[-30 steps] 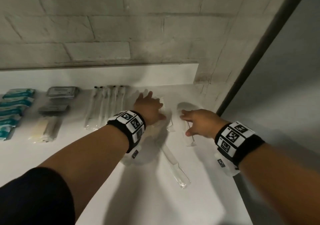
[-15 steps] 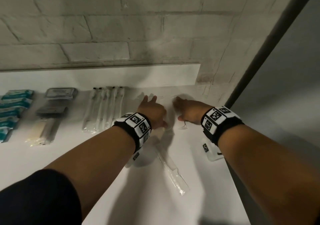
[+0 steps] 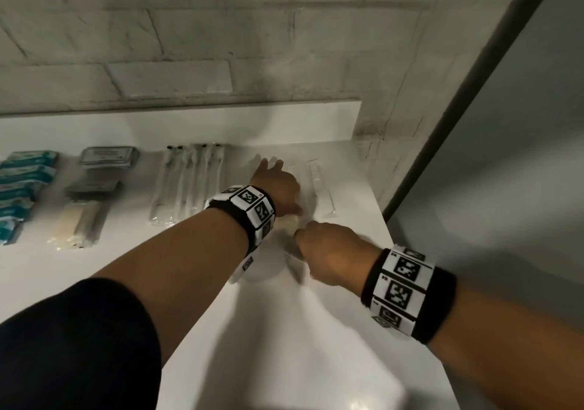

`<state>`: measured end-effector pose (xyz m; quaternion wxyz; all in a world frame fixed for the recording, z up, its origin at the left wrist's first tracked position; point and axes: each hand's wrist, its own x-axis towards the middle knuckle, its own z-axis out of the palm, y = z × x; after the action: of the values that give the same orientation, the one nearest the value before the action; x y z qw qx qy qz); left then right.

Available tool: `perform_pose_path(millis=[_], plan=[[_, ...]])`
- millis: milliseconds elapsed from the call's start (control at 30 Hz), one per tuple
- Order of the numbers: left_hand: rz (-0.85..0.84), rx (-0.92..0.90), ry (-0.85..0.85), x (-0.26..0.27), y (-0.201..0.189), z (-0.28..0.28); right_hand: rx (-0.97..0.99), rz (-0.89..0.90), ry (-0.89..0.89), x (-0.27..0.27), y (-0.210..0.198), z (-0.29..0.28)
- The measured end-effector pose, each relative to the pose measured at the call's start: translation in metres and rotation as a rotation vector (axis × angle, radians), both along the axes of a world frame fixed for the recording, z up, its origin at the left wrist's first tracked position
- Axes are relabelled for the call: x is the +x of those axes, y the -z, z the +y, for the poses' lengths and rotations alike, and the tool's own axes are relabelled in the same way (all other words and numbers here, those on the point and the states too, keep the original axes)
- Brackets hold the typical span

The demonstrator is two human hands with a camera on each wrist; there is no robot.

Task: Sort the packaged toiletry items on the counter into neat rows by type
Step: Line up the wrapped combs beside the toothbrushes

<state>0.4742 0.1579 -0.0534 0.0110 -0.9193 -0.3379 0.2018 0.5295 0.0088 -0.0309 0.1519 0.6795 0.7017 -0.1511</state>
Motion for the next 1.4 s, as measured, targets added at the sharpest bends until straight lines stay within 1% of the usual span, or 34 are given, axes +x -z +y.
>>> perform_pose_path(millis=[167, 200, 233, 267, 333, 467, 500, 533, 567, 600, 667, 733, 800, 900, 1033, 1200, 1267, 1333, 1400], plan=[[0.007, 0.010, -0.001, 0.000, 0.002, 0.001, 0.056, -0.012, -0.118, 0.004, -0.002, -0.011], [0.008, 0.013, 0.001, 0.000, 0.001, 0.001, 0.066, 0.013, -0.112, 0.008, -0.002, -0.012], [0.007, 0.015, 0.004, 0.000, 0.001, 0.001, 0.069, 0.065, -0.060, 0.014, -0.002, -0.011], [0.008, 0.017, 0.008, 0.000, 0.001, 0.001, 0.071, 0.137, 0.035, 0.022, -0.003, -0.008], [0.012, 0.029, 0.018, 0.000, 0.001, 0.001, 0.104, 0.325, 0.291, 0.047, -0.007, 0.003], [0.025, 0.038, 0.032, 0.000, 0.003, 0.003, 0.304, 0.685, 0.772, 0.105, -0.005, 0.031], [0.024, 0.043, 0.034, 0.000, 0.004, 0.003, 0.318, 0.742, 0.857, 0.113, 0.000, 0.035], [0.022, 0.051, 0.039, 0.001, 0.004, 0.003, 0.327, 0.760, 0.909, 0.119, 0.007, 0.039], [0.020, 0.056, 0.041, 0.001, 0.003, 0.003, 0.338, 0.711, 0.909, 0.124, 0.013, 0.043], [0.016, 0.057, 0.040, 0.001, 0.003, 0.003, 0.357, 0.614, 0.865, 0.127, 0.016, 0.044], [0.006, 0.050, 0.028, 0.000, 0.004, 0.003, 0.372, 0.435, 0.697, 0.127, 0.014, 0.042], [-0.004, 0.059, 0.020, -0.002, 0.004, 0.003, 0.271, 0.278, 0.496, 0.125, 0.010, 0.040], [-0.065, 0.078, 0.011, 0.000, 0.005, 0.001, 0.143, 0.166, 0.359, 0.124, 0.011, 0.040], [-0.152, 0.099, 0.032, 0.014, 0.007, -0.008, 0.081, 0.189, 0.323, 0.129, 0.012, 0.042], [-0.136, 0.042, 0.008, 0.037, 0.014, -0.018, 0.069, 0.194, 0.303, 0.138, 0.011, 0.047], [-0.178, 0.011, 0.030, 0.041, 0.018, -0.023, 0.053, 0.258, 0.323, 0.151, 0.019, 0.050], [-0.262, -0.008, 0.022, 0.041, 0.017, -0.025, 0.061, 0.309, 0.347, 0.151, 0.020, 0.050], [-0.375, -0.070, -0.035, 0.042, 0.016, -0.026, 0.104, 0.389, 0.397, 0.152, 0.020, 0.049], [-0.409, -0.112, -0.057, 0.043, 0.015, -0.027, 0.150, 0.390, 0.382, 0.154, 0.020, 0.048]])
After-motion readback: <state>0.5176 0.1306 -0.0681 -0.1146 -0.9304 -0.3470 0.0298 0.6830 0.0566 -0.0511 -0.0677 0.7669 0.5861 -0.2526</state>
